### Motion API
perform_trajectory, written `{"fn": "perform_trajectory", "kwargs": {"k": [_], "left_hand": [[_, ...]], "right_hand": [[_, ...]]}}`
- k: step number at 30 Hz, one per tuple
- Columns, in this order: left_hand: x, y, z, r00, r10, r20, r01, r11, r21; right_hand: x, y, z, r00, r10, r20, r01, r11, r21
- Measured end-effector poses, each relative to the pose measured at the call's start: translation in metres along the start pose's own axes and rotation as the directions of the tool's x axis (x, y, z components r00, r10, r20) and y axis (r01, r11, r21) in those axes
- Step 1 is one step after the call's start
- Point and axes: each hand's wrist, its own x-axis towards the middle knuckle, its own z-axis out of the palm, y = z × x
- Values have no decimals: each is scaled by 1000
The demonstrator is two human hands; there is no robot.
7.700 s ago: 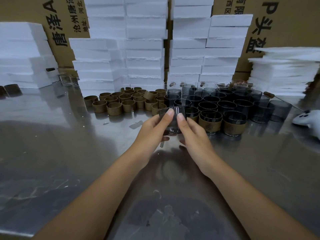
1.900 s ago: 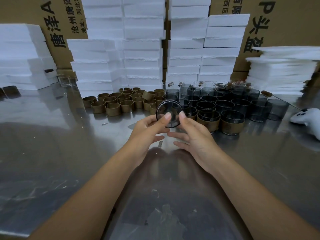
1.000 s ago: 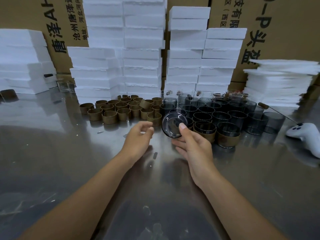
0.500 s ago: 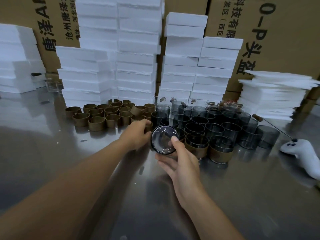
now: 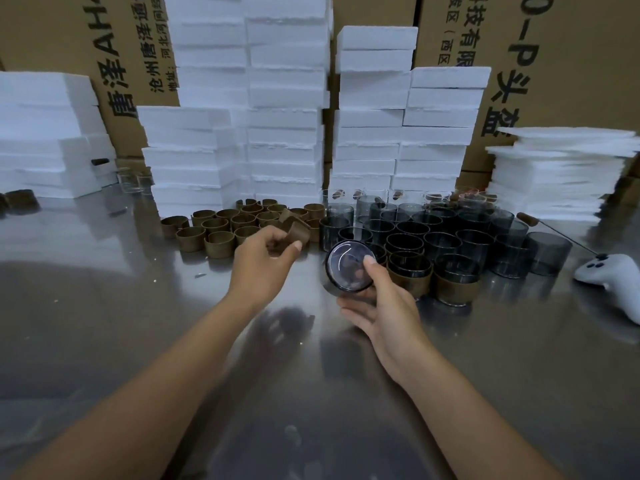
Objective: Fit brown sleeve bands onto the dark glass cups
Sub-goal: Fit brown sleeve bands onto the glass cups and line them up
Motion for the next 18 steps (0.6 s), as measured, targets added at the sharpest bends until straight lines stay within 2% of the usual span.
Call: {"fn": "perform_trajectory", "kwargs": {"k": [4,9,18], "left_hand": [[-26,16,-10,998,37,49,-26,978,-206],[-42,27,-10,984,119,131,-79,957,-278],[-46,35,-11,963,238,123,-174,905,-388]], "right_hand": [[-1,-1,-2,1000,-1,32,3,999,-47],[-3,-1,-1,995,26,96,-25,1000,-20],[-4,-2,1,977,181,116,-191,978,80]]}}
